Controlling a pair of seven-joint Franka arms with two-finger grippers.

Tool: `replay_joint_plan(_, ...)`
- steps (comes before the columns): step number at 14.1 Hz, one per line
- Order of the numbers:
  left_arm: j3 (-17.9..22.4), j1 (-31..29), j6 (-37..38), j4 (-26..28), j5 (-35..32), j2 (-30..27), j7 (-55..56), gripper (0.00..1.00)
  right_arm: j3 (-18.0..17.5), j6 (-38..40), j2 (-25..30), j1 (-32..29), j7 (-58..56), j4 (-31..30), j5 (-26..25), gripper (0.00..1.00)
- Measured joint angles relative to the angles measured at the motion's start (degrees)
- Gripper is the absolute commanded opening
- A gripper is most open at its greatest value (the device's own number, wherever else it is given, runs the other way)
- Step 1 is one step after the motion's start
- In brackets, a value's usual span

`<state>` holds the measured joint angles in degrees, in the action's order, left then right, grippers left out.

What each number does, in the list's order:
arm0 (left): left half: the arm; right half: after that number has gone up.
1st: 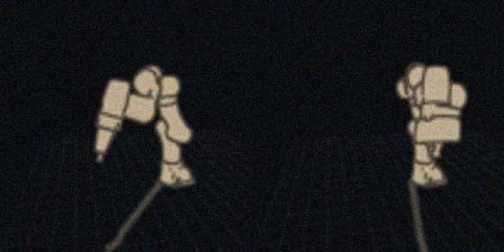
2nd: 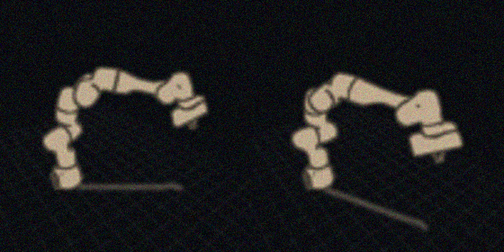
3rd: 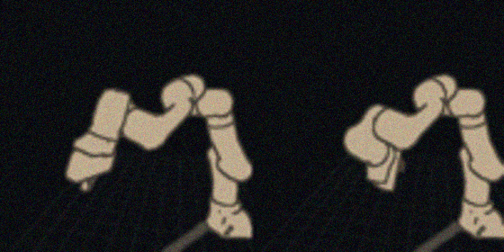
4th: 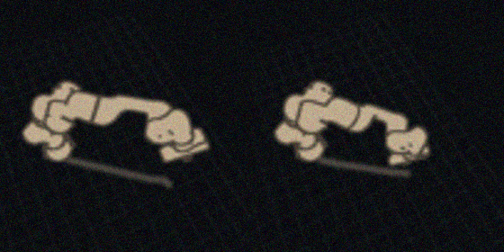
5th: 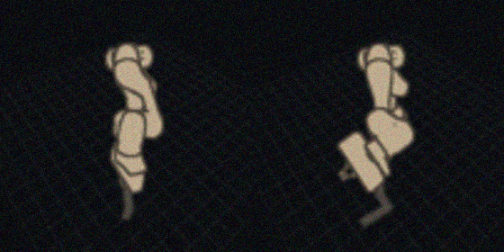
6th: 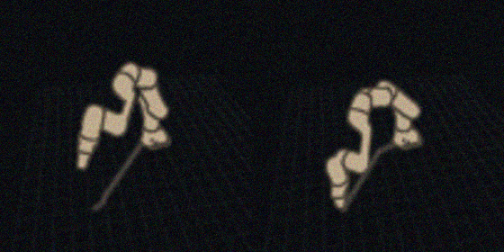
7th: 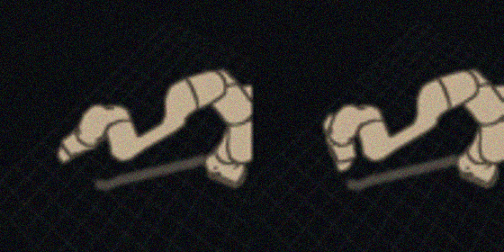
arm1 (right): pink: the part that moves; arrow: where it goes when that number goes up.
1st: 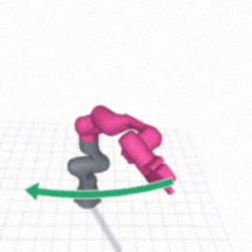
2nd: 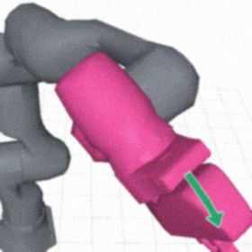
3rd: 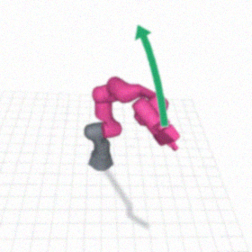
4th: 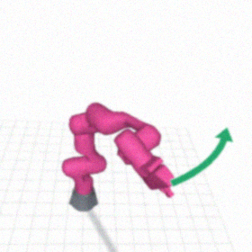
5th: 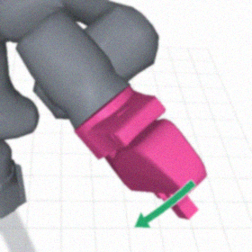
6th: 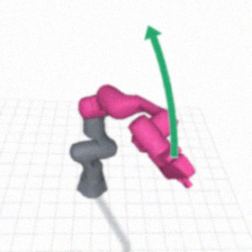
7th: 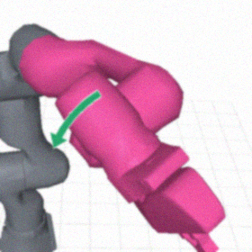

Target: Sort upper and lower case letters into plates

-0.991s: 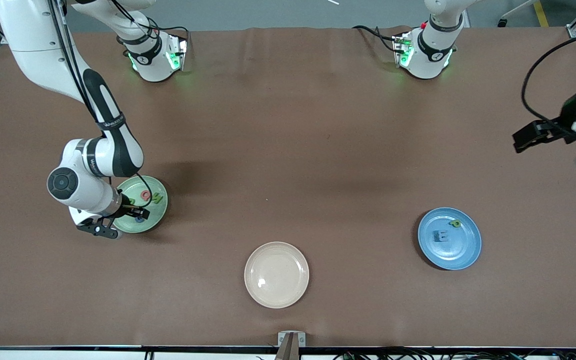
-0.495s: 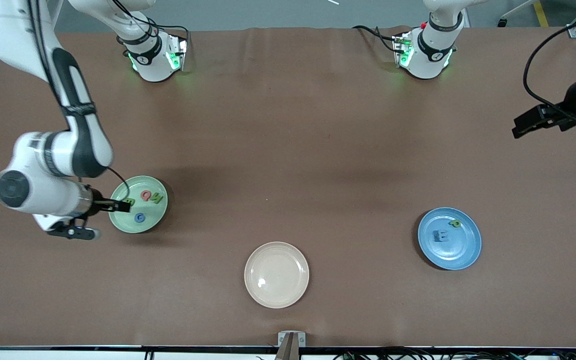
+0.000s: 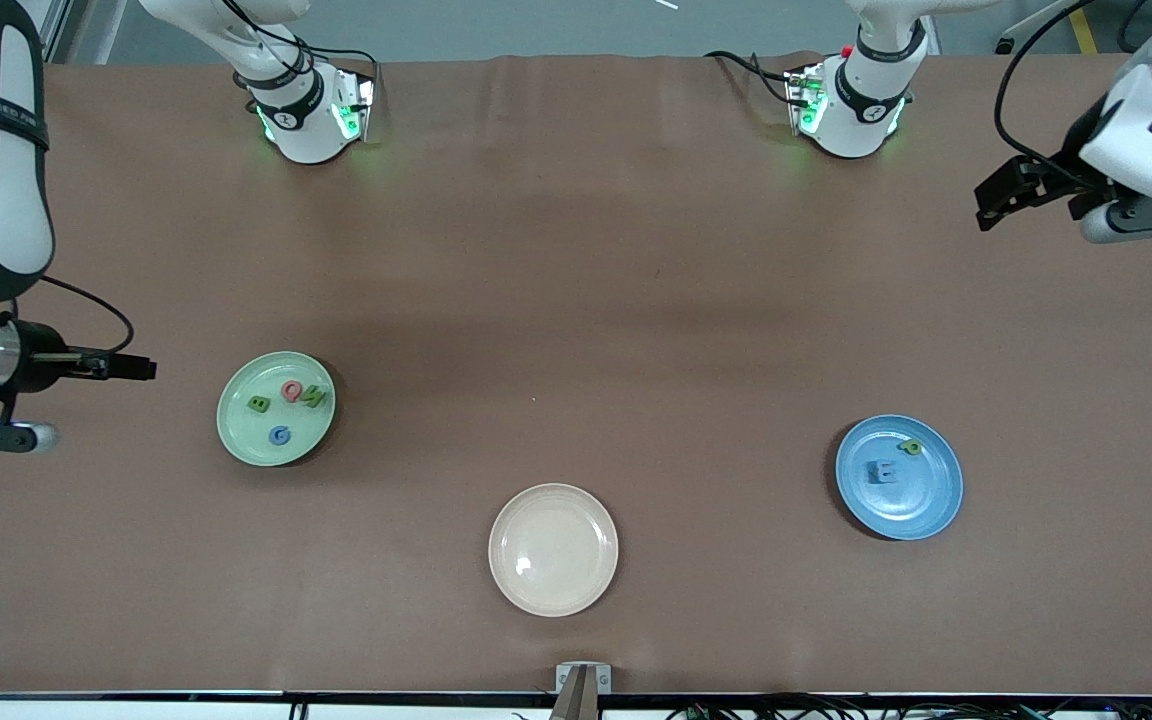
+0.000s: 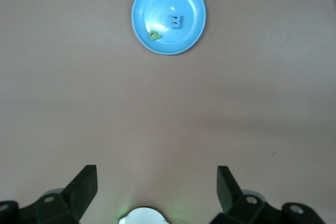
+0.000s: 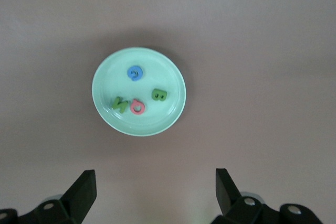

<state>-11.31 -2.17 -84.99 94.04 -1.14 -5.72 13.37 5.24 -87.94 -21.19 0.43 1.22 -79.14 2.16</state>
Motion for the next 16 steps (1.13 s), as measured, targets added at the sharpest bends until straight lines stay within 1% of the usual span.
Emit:
replay_joint_plan(2,3.3,3.3,-0.3,0.7,0.0,-0.3,-0.1,1.0,0.0,0.1,-0.5,-0.1,0.0,2.1,-0.1,1.0)
replay_joint_plan(3,4.8,4.0,-0.3,0.7,0.0,-0.3,-1.0,1.0,0.0,0.1,-0.7,-0.3,0.0,2.5,-0.1,1.0)
replay_joint_plan(5,6.4,3.9,-0.3,0.7,0.0,-0.3,-2.8,1.0,0.0,0.1,-1.0,-1.0,0.0,2.9,-0.1,1.0)
replay_joint_plan(12,6.4,4.0,-0.3,0.8,0.0,-0.3,-3.0,1.0,-0.6,0.4,-1.2,-1.0,-0.1,4.1,-0.1,1.0)
replay_joint_plan(16,6.3,4.1,-0.4,0.8,0.0,-0.3,-2.9,1.0,-0.6,2.2,1.0,-1.0,-0.2,4.4,-0.1,1.0)
